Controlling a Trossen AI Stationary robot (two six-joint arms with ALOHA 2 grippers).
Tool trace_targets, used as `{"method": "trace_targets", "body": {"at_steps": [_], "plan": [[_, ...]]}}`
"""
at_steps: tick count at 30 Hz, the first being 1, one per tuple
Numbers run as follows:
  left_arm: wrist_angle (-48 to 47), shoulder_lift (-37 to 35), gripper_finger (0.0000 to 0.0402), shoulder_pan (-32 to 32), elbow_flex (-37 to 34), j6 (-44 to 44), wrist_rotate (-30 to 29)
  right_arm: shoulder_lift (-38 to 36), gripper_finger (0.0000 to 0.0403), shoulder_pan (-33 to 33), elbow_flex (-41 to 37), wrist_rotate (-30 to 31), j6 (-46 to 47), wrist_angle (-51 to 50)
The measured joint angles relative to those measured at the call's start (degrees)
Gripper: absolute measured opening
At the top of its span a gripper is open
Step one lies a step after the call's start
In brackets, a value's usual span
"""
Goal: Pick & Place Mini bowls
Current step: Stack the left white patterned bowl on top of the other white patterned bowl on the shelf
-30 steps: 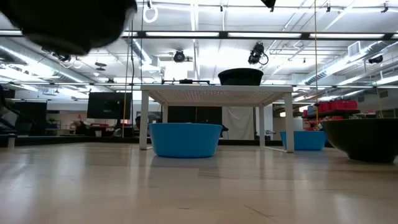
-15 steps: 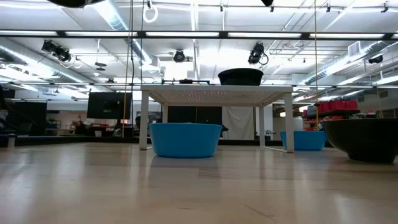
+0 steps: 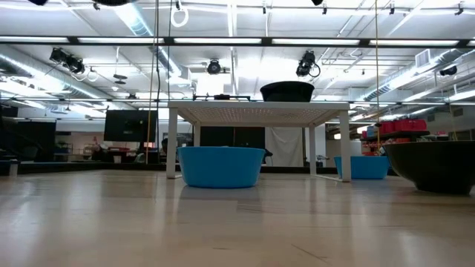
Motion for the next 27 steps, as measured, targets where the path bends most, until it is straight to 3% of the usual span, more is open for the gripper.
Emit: {"method": "trace_targets", "body": {"at_steps": [13,19,27], "plan": [[-0.03,0.02,0.0017,11.61,0.83,12.82,8.79,0.0,0.0233,3.45,0.0,1.26,-1.61,-1.44],[-0.08,0.24,0.0017,15.42,4.62,17.23,8.33,0.0,0.023,6.69,0.0,5.44,-3.8,-2.84],[-2.1,0.24,0.0017,18.71,7.8,19.15,8.32,0.0,0.0228,10.17,0.0,5.51,-3.78,-2.51]]}}
